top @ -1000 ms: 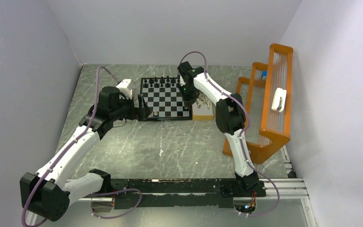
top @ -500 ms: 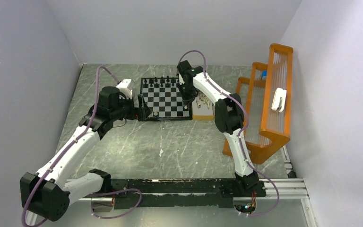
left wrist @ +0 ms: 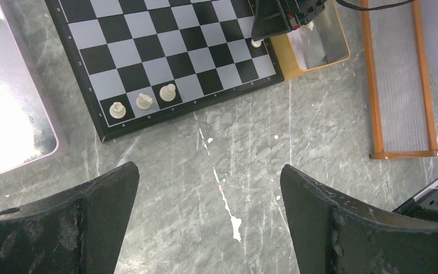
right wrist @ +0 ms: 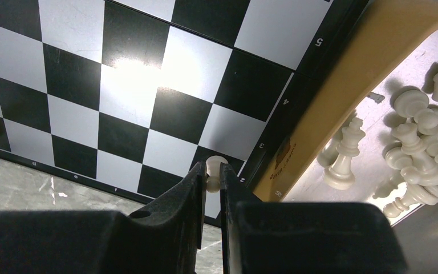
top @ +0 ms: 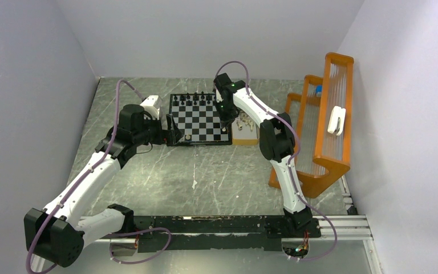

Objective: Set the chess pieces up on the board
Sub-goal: Place the chess piece on the chessboard.

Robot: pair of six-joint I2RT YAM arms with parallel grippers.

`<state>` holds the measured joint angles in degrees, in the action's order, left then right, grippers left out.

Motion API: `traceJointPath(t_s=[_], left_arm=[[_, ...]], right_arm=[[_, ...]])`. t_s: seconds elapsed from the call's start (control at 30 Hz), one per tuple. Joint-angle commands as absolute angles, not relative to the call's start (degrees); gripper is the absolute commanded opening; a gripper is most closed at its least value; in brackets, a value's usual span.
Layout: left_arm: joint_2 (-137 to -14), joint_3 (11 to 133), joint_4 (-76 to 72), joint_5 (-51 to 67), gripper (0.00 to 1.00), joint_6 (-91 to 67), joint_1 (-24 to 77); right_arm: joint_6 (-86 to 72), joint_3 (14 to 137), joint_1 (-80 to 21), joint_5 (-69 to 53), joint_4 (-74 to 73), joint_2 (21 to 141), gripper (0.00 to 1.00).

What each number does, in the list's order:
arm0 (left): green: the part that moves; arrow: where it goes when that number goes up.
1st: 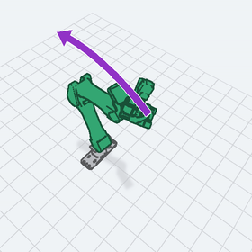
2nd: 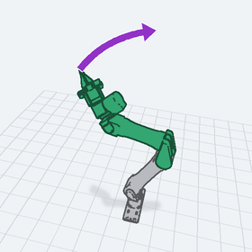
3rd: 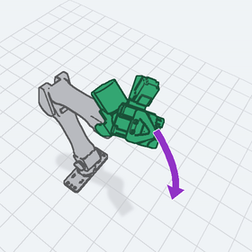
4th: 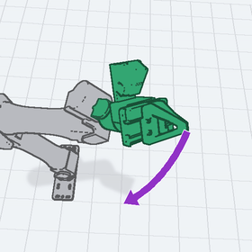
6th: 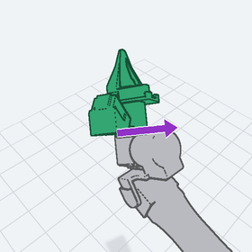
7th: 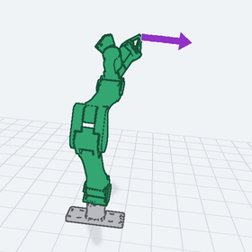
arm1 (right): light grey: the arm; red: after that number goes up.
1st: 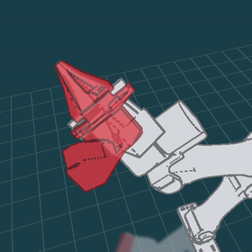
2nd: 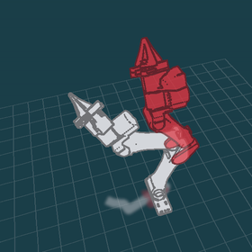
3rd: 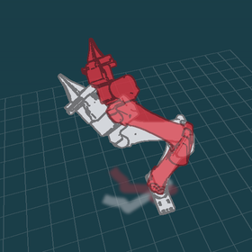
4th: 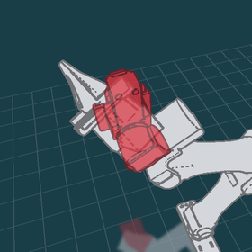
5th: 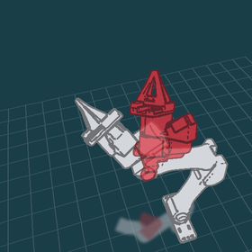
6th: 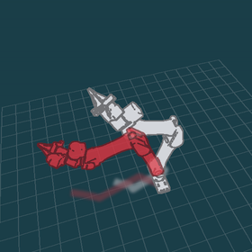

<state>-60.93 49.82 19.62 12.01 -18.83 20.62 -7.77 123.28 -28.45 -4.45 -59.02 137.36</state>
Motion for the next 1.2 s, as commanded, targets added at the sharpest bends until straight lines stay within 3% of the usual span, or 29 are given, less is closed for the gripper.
traceJointPath(t_s=[0.0,0.63,0.77,0.9,1.17], left_arm=[[-60.1,50.2,19.5,11.3,0.98,-18.3,20.3],[-60.2,50.2,19.5,11.3,0.98,-18.3,20.4],[-60.4,50.3,19.6,11.3,0.98,-18.2,20.3],[-60.5,50.3,19.6,11.4,0.98,-18.2,20.3],[-61.5,50.5,19.9,11.8,0.98,-18.0,20.4]], right_arm=[[-7.6,122.5,-28.4,-4.0,-59.9,135.8,0.16],[-7.8,121.2,-28.9,-3.4,-59.9,135.5,0.15],[-8.1,122.0,-28.9,-3.8,-59.4,136.0,0.20],[-8.8,122.7,-28.8,-3.8,-57.6,135.8,0.30],[-10.8,125.4,-28.3,-4.9,-52.2,134.3,0.31]])
